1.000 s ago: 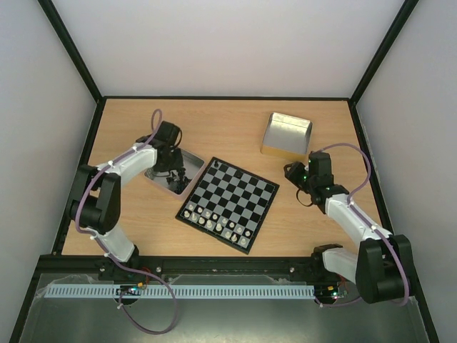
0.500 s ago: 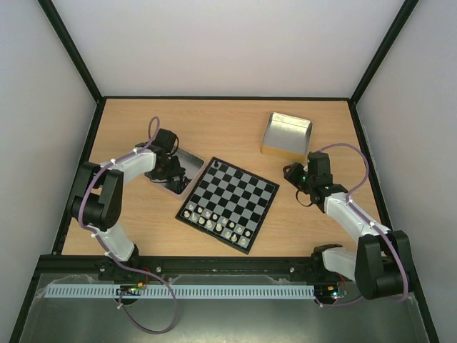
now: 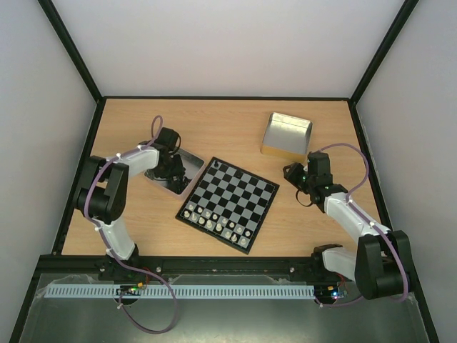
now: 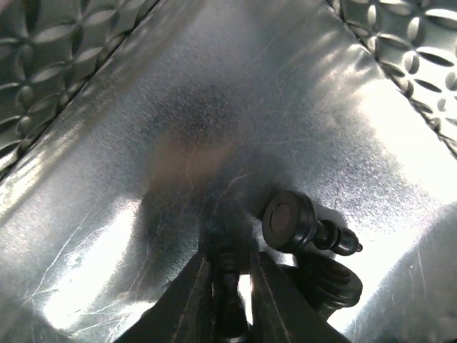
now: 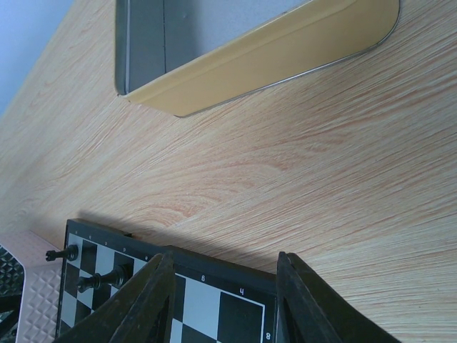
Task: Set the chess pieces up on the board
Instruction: Pick up the chess piece from the storage box.
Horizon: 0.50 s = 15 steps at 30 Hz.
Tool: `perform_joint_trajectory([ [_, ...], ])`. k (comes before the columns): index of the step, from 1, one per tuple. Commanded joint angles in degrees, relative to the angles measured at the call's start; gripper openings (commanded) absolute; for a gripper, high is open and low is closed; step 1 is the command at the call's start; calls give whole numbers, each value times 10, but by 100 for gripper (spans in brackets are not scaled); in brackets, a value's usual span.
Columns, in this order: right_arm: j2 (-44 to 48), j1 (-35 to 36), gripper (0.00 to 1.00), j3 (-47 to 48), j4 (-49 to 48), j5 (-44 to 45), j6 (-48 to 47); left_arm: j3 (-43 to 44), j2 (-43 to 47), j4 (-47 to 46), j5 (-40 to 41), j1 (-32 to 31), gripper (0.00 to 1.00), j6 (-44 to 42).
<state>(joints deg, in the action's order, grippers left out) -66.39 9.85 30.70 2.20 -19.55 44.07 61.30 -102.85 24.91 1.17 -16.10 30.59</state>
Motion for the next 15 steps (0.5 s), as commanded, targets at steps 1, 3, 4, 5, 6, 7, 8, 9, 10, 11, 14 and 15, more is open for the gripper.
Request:
perform_joint_trajectory([
  [1,1,3,40,10,-10,1,-7,10,-5,-3,-2,2,16,-4],
  [3,1,3,40,12,-11,-4,-8,5,6,-10,-5,2,13,-6],
  [4,1,3,40,14,-10,-7,-8,2,13,-14,-7,1,12,-7],
  [5,1,3,40,14,-10,-10,-8,-2,23,-19,-9,2,11,-9],
  [6,1,3,40,14,-10,-11,-8,-6,32,-22,-11,0,10,-9],
  [7,3,3,40,15,-10,-14,-9,-9,41,-25,-13,0,10,-11],
  [8,2,3,40,15,-10,-16,-8,-12,50,-28,-17,0,9,-13],
  [9,3,3,40,16,-11,-16,-8,-15,59,-29,-20,-4,9,-16],
  [10,3,3,40,15,-11,-18,-8,-17,68,-31,-25,-7,9,-19],
  [11,4,4,40,16,-11,-18,-7,-19,75,-32,-32,-12,9,-22],
  [14,5,5,39,15,-14,-22,-4,-20,98,-35,-40,-36,9,-31],
  [15,5,6,40,15,-14,-22,-4,-23,107,-40,-40,-48,9,-34],
])
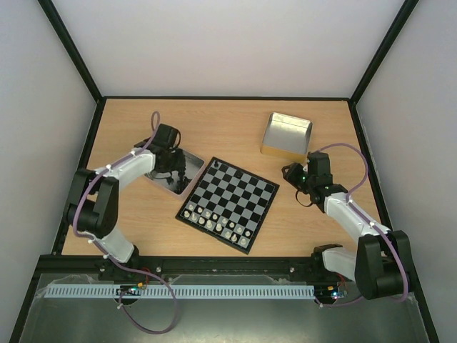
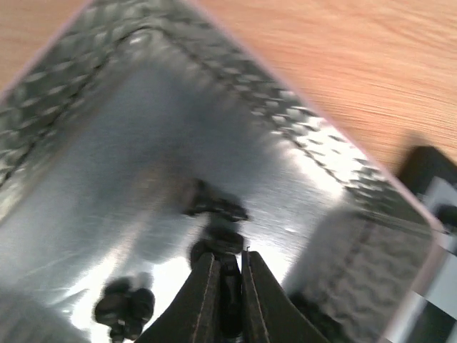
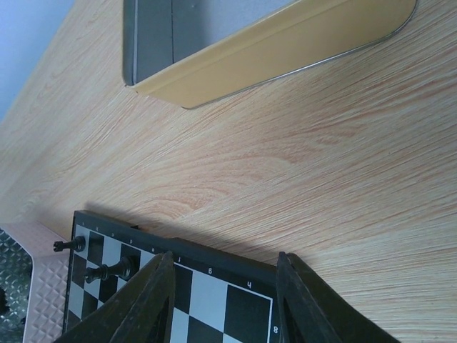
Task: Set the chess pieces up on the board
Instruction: Pick up the chess piece from the storage box, then place the chess piece on the chessboard.
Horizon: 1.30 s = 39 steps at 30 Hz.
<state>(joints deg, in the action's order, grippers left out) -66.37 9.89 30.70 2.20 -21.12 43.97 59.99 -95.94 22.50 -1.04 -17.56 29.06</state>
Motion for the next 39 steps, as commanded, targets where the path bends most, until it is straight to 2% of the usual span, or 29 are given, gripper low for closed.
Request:
perform_joint_trajectory([
  [1,5,6,39,15,-15,-7,-1,-12,46,-24,-17,-50,9,-21],
  [7,5,9,39,10,-18,-5,2,-36,65,-108,34,-175,9,-41],
  [12,5,11,40,10,-17,-3,3,-71,42,-201,69,-227,8,-34],
  [20,-4,12,40,13,-20,-1,5,-181,44,-378,115,-255,8,-57],
  [30,-13,14,40,18,-20,0,4,-242,47,-455,139,-269,10,-55],
  [39,-11,15,40,19,-21,0,6,-246,84,-425,107,-274,31,-59],
])
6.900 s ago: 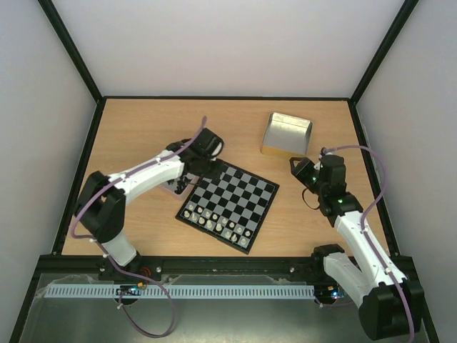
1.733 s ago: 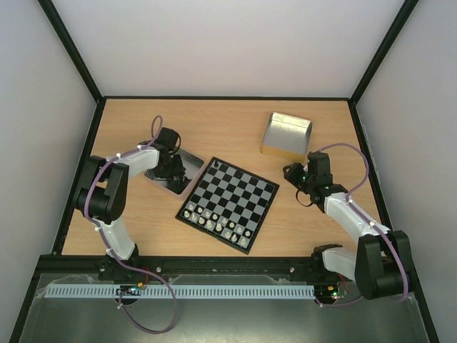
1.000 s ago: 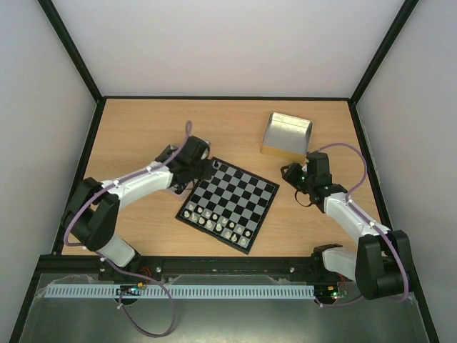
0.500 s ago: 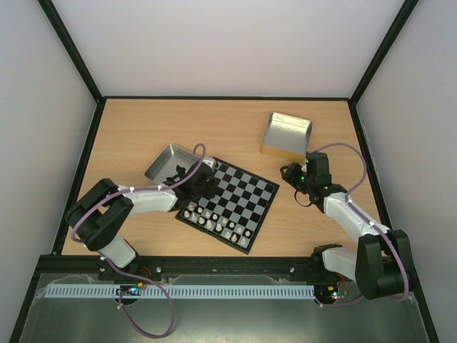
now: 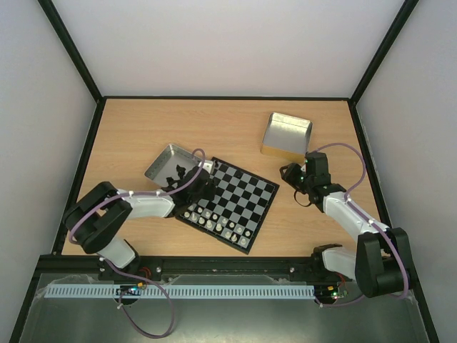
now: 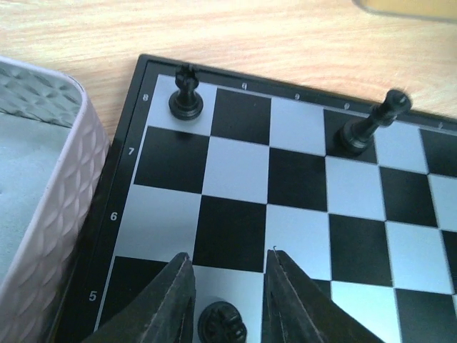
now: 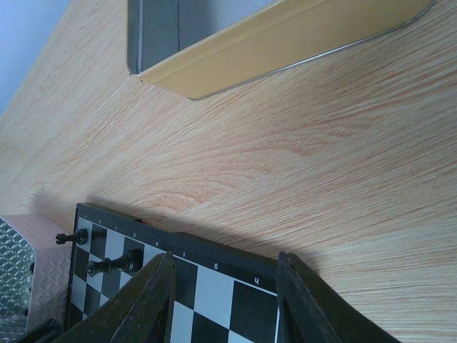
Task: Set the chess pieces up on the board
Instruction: Place the chess piece on the chessboard.
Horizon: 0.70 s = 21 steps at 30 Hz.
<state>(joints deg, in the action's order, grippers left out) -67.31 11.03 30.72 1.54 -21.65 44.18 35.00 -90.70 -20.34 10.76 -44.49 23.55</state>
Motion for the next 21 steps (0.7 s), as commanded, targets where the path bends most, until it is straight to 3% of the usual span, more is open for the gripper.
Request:
perform_joint_trajectory([
  [1,-1,5,40,18,-14,5,4,10,37,18,-14,-4,32,-4],
  [9,8,5,40,15,-12,4,4,124,23,228,-48,21,41,26],
  [16,9,5,40,4,-18,5,6,254,-41,458,-107,39,42,45],
  [21,1,6,40,-1,-30,0,10,289,-69,525,-113,48,41,72],
])
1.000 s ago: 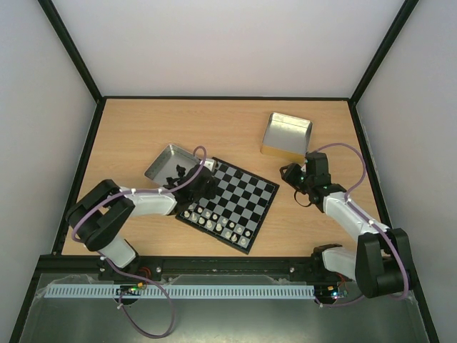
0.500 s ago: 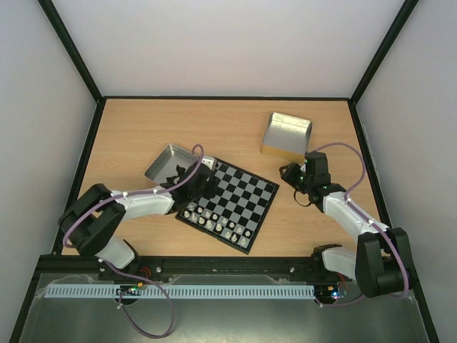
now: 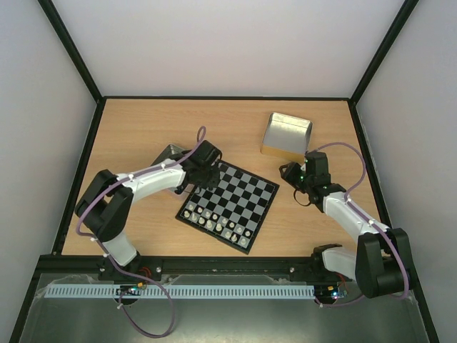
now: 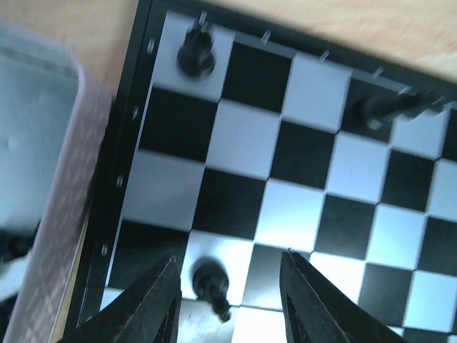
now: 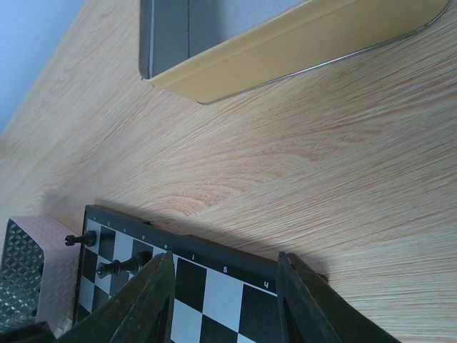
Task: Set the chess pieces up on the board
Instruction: Place the chess piece on the chessboard, then pick up the chess piece from the storage box.
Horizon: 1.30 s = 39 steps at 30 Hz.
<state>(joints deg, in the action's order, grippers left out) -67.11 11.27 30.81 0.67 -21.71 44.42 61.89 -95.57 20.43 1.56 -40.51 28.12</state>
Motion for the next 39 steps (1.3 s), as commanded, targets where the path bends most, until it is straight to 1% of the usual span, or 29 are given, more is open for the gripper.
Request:
perform_joint_trajectory([
  [1,-2,3,40,-2,-22,0,8,22,-23,120,-27,11,41,30],
  [4,-4,3,40,-2,-23,1,5,29,-33,124,-49,16,37,30],
  [10,-7,3,40,-3,-23,3,2,31,-43,118,-55,20,19,27],
  [16,-6,3,40,-5,-24,3,2,41,-50,113,-48,22,13,10],
  [22,-6,3,40,-7,-26,3,2,43,-42,105,-58,22,11,-69],
  [26,-6,3,40,-7,-26,2,1,47,-49,107,-66,21,16,-107],
  [27,-6,3,40,-7,-26,2,1,49,-51,108,-62,21,19,-111],
  [29,-6,3,40,-7,-27,3,1,57,-56,116,-50,21,30,-113],
  [30,-6,3,40,-8,-27,3,1,63,-58,120,-48,21,34,-113],
  [33,-6,3,40,-12,-29,4,1,76,-56,121,-54,22,43,-113],
  [36,-2,3,40,-17,-35,6,2,89,-60,126,-60,22,47,-103],
  [39,4,3,40,-27,-42,11,3,102,-78,149,-55,24,46,-89],
])
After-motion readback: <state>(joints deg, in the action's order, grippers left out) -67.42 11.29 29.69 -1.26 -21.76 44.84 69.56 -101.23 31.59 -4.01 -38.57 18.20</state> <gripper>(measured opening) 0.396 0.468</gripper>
